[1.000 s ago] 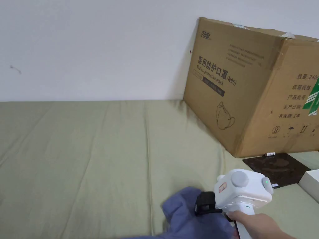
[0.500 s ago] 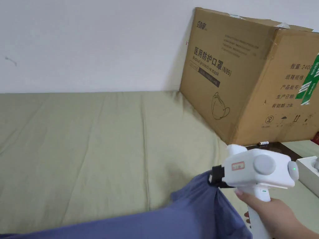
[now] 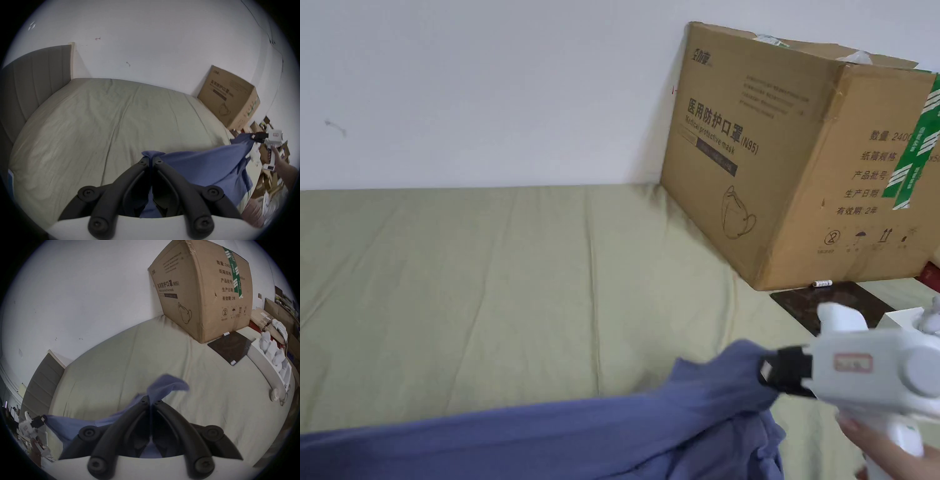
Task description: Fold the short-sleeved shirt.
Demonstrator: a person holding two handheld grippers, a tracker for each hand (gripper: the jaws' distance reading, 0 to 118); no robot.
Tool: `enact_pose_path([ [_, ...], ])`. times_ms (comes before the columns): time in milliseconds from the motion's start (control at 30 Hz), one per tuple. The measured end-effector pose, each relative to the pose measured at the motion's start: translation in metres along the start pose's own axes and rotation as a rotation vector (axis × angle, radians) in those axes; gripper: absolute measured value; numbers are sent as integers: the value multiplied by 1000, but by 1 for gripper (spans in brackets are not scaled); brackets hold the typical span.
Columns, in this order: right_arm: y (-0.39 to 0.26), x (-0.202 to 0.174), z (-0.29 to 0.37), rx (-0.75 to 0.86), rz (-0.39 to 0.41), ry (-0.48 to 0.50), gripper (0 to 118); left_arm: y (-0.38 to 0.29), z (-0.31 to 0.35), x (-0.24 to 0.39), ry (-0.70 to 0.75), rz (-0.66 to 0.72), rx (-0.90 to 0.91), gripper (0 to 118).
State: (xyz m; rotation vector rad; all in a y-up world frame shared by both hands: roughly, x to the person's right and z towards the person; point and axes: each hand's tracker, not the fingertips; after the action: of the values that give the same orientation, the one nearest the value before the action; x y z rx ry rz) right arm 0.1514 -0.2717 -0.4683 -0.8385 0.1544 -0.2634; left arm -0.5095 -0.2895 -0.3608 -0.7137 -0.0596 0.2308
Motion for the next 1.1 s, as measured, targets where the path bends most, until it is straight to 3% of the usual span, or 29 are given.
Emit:
enact_pose_path([
  [167,-78,22,43,-176,-1,-39,0,-50,28,-5,-68,-18,-181,2],
  [367,-120,39,1,-352,-45,-115,0,-98,8,3,-27,-23,-340,2],
  [433,-122,38,0,-350,-73,-148,0,-104,10,7,19,-49,-349,11],
  [467,-121,37,2,-361,-96,-167,7,-104,15,11,27,-53,-348,34],
  [500,-115,39,9,-352,-107,-152,30,-103,21,15,28,-54,-339,61],
  [567,-104,29,29,-292,-122,-76,106,-92,38,27,8,-43,-264,115],
  [600,-98,21,39,-257,-116,-39,112,-84,41,27,1,-26,-224,118],
  [700,-81,-9,81,3,-40,50,112,-61,69,58,-80,13,-38,118],
  [800,-93,-51,136,510,49,154,112,-51,107,102,-76,10,225,117],
  [833,-107,-60,144,711,107,232,112,-52,119,114,-43,-12,339,117],
  [900,-128,-92,155,929,145,57,112,-61,136,129,-31,-77,566,116],
  [933,-130,-100,150,818,167,-45,112,-64,142,139,-6,-95,627,116],
  [967,-134,-105,150,769,191,-35,111,-68,148,149,14,-113,682,114],
  [1033,-142,-116,150,826,224,26,111,-74,157,166,36,-119,731,112],
  [1067,-144,-121,149,817,232,1,108,-76,159,172,52,-114,732,110],
  [1100,-146,-125,149,813,222,-13,95,-76,159,177,50,-111,714,104],
])
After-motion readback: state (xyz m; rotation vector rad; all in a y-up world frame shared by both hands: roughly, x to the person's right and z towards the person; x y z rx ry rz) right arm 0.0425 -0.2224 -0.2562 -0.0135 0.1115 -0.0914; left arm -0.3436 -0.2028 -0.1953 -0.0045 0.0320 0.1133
